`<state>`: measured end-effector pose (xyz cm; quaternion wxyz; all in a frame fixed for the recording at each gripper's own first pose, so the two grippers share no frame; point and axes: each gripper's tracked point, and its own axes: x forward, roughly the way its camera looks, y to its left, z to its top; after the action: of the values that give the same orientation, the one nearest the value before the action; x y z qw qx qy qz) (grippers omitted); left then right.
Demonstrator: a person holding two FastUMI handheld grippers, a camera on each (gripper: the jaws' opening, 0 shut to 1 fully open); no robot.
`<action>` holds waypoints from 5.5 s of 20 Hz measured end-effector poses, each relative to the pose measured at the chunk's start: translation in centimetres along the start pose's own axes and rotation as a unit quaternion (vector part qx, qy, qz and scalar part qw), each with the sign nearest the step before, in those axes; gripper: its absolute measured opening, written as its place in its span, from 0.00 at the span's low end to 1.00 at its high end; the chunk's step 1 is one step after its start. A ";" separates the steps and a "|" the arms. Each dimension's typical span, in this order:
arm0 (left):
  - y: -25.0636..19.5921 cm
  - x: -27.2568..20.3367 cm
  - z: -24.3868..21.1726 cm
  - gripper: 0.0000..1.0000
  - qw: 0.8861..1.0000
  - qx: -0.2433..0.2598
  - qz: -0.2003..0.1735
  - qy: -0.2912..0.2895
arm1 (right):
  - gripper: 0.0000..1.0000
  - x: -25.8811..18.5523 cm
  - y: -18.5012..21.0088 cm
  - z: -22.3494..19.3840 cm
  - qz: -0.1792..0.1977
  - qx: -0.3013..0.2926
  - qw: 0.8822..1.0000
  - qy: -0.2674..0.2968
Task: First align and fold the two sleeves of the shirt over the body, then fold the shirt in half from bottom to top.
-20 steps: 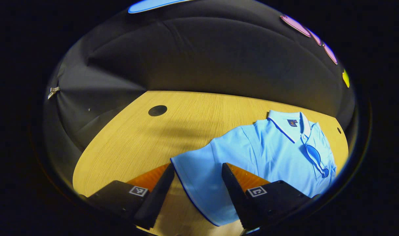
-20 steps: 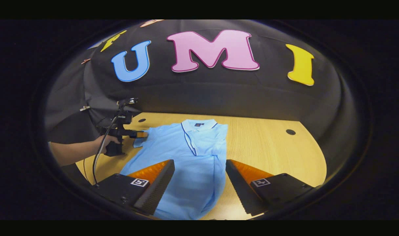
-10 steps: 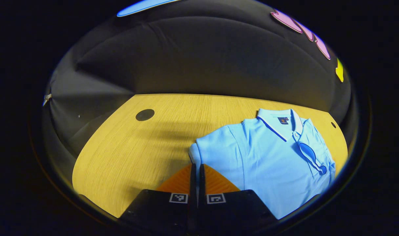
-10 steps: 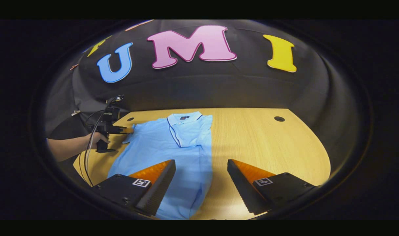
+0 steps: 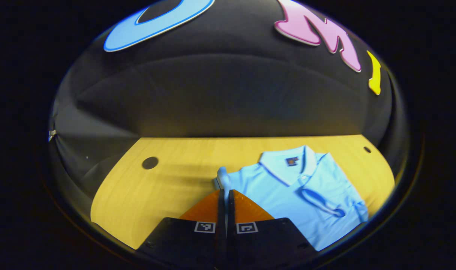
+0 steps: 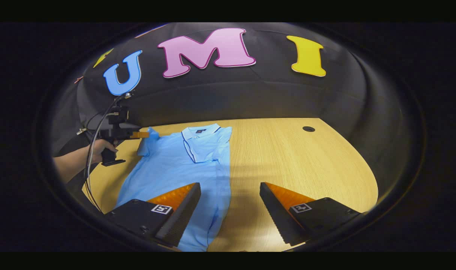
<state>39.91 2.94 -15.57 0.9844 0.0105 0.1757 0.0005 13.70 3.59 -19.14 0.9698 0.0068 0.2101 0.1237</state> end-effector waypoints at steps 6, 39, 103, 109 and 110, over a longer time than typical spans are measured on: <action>-10.8 -3.3 1.8 0.05 0.994 0.015 -0.107 -0.015 | 0.98 -1.3 0.0 -1.4 -0.010 0.013 1.000 0.001; -4.6 -33.0 -30.1 0.99 0.984 0.056 -0.054 0.159 | 0.98 -9.3 5.4 -17.9 -0.042 -0.025 0.988 0.144; -2.7 2.7 11.2 0.06 0.998 0.014 -0.067 -0.016 | 0.00 24.9 6.7 24.8 0.076 -0.050 0.995 -0.034; -2.4 9.1 8.2 0.06 0.999 0.020 -0.034 -0.017 | 0.00 29.3 6.6 21.0 0.021 -0.093 0.995 -0.013; -2.1 9.3 8.0 0.06 0.999 0.031 -0.016 -0.012 | 0.00 29.7 7.1 20.7 0.015 -0.095 0.995 -0.009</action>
<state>51.42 0.68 -11.38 0.9854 0.0386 0.1644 -0.0204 46.62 18.45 -11.90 0.9661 -0.0809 0.1881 0.1574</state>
